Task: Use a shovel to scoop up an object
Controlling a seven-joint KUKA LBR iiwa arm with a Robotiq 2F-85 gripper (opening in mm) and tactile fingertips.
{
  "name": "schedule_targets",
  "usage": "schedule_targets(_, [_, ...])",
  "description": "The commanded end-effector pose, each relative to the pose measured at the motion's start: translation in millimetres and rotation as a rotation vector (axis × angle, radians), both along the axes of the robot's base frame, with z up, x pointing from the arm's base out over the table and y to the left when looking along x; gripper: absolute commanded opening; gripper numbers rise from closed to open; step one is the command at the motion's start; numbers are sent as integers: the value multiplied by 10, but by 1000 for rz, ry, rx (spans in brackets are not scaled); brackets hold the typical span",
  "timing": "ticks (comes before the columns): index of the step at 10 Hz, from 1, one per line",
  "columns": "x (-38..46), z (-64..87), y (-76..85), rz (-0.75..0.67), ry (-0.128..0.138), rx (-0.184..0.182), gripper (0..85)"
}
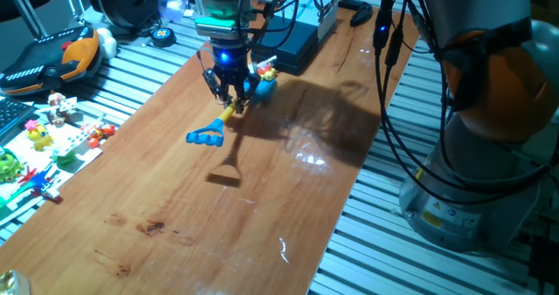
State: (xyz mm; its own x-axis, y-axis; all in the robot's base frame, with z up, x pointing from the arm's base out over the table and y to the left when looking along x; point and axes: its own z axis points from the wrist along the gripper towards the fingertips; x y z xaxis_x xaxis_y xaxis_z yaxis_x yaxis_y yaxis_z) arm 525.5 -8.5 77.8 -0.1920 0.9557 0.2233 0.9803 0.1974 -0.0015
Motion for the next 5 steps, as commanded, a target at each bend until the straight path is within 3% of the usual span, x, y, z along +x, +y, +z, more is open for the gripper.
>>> schedule_targets(1, [-1,-6,-10,8,-4,-12,7])
schedule_targets(5, [-7,-43,-82,36,-27,-40,7])
